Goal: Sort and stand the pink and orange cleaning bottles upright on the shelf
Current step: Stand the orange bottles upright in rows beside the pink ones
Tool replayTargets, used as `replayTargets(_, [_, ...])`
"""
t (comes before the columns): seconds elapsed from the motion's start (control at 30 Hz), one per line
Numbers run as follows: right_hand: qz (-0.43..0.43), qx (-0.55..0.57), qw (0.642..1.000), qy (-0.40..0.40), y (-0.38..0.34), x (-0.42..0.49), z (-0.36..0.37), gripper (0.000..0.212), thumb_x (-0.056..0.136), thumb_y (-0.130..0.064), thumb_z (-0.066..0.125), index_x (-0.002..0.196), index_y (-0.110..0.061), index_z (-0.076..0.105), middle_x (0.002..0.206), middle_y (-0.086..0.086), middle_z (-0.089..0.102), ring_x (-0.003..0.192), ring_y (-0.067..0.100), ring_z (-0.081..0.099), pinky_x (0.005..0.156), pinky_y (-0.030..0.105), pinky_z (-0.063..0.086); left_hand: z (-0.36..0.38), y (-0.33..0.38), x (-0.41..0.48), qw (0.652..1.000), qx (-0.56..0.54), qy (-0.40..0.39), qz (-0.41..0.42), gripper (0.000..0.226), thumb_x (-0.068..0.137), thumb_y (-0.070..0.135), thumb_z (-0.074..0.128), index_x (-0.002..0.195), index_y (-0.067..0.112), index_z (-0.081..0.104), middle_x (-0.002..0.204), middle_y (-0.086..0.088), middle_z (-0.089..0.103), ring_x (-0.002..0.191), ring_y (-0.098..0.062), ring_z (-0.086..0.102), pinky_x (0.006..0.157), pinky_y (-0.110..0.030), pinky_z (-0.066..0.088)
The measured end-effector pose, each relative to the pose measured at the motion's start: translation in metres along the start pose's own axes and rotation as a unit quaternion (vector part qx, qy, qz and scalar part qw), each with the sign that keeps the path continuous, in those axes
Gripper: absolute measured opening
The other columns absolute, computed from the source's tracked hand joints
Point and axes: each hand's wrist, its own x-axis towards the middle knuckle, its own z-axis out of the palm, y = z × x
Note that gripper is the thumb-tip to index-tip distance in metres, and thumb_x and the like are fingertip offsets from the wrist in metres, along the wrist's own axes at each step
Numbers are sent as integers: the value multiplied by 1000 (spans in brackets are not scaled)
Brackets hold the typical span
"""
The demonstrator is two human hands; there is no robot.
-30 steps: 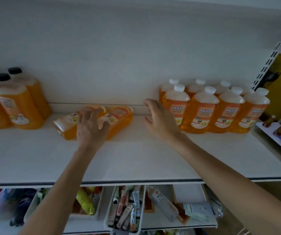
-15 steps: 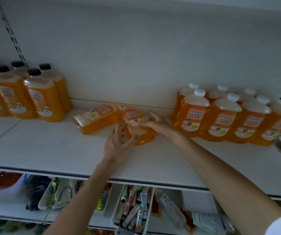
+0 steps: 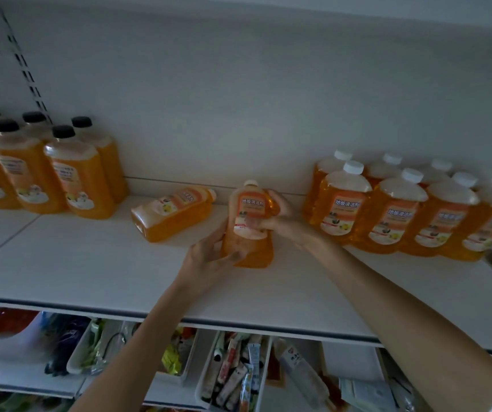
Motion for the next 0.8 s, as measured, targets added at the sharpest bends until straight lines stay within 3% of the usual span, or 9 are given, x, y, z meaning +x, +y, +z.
replayTargets(0.1, [-50,-53,997,17,-7,-10,-2,89,66,-20,83,139,-24,33,116,-20,51,101,-6,51,84,16,43,1,-2,0,999,-36,17,17,85,72,37,75,142,31,28,128,6,55,108,-10,59,89,-33,52])
replayTargets(0.2, [-102,-88,990,35,-9,-21,-1,103,65,-22,84,146,-27,20,136,-13,35,118,-2,36,92,14,35,0,-4,1,998,-34,2,45,92,75,13,75,141,38,16,141,9,40,112,-14,57,90,-40,51])
replayTargets(0.27, [-123,-106,985,49,-7,-26,0,100,65,-23,84,145,-26,24,137,-12,34,120,-1,33,93,14,34,0,-4,1,998,-16,-7,62,93,71,20,75,137,47,16,139,9,43,105,-11,61,88,-36,52])
replayTargets(0.37, [-133,-106,983,73,-7,-32,-4,91,66,-24,84,140,-25,32,138,-8,39,120,2,38,99,26,39,2,-2,-1,998,-4,-3,69,87,69,24,68,135,48,17,133,2,52,102,-9,62,86,-28,53])
replayTargets(0.47, [-156,-82,980,89,-7,-40,-8,78,68,-18,82,131,-25,37,121,-19,44,116,6,45,97,30,44,2,-4,0,997,6,8,77,79,78,24,72,134,47,20,132,-4,54,107,-12,60,87,-26,52])
replayTargets(0.6, [-174,-108,974,99,-7,-46,-7,77,67,-23,83,128,-28,35,116,-30,39,113,3,46,93,31,49,3,-4,-3,996,-2,12,90,76,73,48,69,133,57,24,130,0,57,108,-10,61,87,-28,53])
replayTargets(0.8, [-203,-123,962,133,-10,-44,-5,73,66,-29,83,122,-21,37,117,-7,46,108,10,51,83,20,49,5,-5,-2,994,1,14,106,76,73,40,72,127,60,23,126,4,57,105,-7,61,84,-22,53])
